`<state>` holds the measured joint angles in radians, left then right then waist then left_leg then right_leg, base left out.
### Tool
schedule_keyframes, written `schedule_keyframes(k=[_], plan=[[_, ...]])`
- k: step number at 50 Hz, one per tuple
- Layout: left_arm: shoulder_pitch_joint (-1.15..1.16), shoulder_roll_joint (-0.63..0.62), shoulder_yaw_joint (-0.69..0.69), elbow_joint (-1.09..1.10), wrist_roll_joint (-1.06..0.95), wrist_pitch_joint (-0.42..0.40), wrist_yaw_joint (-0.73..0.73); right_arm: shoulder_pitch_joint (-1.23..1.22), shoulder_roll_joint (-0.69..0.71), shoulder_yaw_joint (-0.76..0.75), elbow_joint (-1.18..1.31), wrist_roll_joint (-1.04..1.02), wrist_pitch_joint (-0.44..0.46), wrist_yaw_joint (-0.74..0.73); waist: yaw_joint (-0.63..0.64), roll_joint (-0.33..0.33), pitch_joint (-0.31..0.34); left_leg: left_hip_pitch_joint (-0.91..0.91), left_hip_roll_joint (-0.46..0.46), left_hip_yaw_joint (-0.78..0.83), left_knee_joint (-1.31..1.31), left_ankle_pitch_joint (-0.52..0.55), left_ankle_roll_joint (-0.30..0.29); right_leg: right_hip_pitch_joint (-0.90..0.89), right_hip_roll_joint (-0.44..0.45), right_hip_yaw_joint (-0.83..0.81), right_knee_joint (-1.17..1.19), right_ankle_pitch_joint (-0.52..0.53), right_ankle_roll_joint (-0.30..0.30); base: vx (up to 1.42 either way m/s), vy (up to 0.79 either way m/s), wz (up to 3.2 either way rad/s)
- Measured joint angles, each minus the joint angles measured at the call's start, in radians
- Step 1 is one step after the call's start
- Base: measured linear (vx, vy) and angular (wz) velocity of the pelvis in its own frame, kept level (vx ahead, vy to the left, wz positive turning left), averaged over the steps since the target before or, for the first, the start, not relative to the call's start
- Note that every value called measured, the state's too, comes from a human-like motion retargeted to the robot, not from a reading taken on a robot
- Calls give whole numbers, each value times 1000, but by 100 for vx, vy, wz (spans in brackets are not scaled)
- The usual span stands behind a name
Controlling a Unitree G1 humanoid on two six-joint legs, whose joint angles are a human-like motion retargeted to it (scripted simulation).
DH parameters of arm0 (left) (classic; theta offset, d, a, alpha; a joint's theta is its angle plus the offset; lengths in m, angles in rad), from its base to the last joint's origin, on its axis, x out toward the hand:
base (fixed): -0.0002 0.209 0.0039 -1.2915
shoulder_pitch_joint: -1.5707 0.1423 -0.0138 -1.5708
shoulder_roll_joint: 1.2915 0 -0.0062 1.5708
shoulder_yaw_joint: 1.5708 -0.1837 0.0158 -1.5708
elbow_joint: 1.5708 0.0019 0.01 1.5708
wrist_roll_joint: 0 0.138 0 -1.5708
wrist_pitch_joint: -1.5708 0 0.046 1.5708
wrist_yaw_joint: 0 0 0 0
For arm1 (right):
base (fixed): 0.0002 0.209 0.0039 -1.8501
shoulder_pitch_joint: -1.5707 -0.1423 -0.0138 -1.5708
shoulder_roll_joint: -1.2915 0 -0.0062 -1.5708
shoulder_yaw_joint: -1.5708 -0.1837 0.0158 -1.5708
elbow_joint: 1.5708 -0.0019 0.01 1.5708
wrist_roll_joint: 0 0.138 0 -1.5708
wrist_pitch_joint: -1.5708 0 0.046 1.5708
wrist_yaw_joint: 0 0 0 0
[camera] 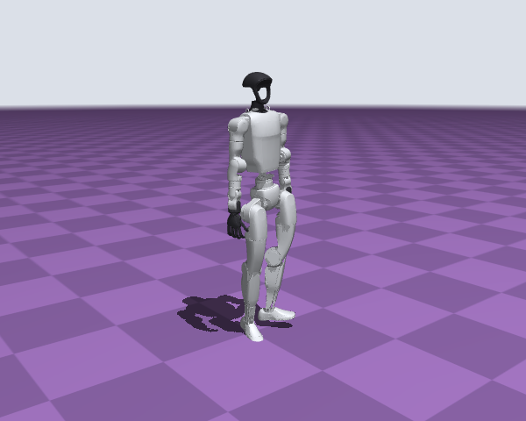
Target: In place motions
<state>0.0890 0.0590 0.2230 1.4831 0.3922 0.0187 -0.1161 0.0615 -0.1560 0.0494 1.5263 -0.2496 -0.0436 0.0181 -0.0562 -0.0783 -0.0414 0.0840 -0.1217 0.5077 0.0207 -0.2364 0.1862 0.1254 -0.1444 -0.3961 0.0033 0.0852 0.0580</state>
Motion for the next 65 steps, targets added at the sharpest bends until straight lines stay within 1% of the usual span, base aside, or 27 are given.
schedule_keyframes(k=[3,8,12,33,50,60,65], plan=[[-5,4,-5,-13,6,-3,2,-8,5,3,-25,13,-5,5,9,-2,4,2,-3,5,2,-12,-5,-7,-2,6,3,-3,-5,1,7,-23],[8,6,0,1,4,-4,4,-10,12,13,-65,4,-12,13,10,-1,-12,0,-7,9,-4,-29,-11,-22,-2,15,8,-10,-10,3,3,-10],[8,7,8,25,6,2,7,-17,14,25,-82,5,-16,14,4,7,1,6,-1,17,-6,-38,-13,-20,4,23,10,-11,-13,0,0,0],[29,7,12,40,23,7,14,4,12,14,-14,2,-6,5,5,6,-7,-8,-4,11,-8,-70,-33,-36,2,8,13,-19,-16,0,0,0],[12,3,6,24,16,3,4,-5,19,20,-38,9,-12,9,3,10,-5,-19,0,7,-1,-87,-50,-45,6,10,17,-22,-9,0,0,0],[10,0,9,19,16,1,1,-2,22,20,-31,18,-13,8,16,16,-1,-35,0,-11,11,-95,-60,-42,2,-2,18,-20,-10,2,5,8],[6,1,8,19,14,2,3,8,19,15,-20,18,-14,8,29,15,-2,-54,-6,-38,20,-96,-67,-36,-8,-34,17,-18,-17,4,11,35]])
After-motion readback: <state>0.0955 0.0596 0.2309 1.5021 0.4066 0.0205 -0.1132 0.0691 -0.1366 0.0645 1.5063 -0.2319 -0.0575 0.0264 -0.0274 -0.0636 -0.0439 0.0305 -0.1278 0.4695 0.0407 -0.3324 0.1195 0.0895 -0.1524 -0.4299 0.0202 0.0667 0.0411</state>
